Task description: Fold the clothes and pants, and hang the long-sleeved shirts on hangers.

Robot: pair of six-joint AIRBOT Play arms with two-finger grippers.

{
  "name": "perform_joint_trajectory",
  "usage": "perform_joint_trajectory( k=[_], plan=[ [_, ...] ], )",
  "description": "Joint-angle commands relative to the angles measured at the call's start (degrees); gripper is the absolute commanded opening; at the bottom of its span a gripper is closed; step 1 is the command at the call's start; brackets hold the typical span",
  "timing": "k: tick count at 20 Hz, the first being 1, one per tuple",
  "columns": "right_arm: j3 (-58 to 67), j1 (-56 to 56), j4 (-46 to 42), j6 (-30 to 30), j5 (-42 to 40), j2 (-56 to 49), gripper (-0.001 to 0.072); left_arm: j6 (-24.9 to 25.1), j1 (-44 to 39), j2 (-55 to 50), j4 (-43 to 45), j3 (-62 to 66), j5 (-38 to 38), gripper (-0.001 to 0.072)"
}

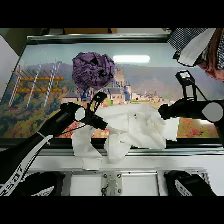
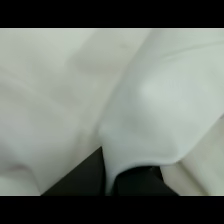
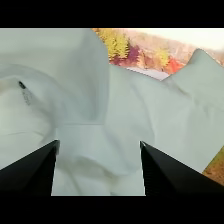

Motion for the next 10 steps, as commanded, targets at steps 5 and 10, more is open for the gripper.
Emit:
perform_joint_trajectory(
  k=[5, 10],
  plan=[
    [0.7, 23.8, -15.6, 16.6, 4.0, -3.0, 0.0546, 0.1, 0.6, -0.4, -0.3, 0.7, -0.1, 0.0023],
    [0.7, 33.9, -34.4, 42.8, 11.3, -15.7, 0.0546, 0.1, 0.6, -0.4, -0.3, 0.7, -0.2, 0.0023]
  ],
)
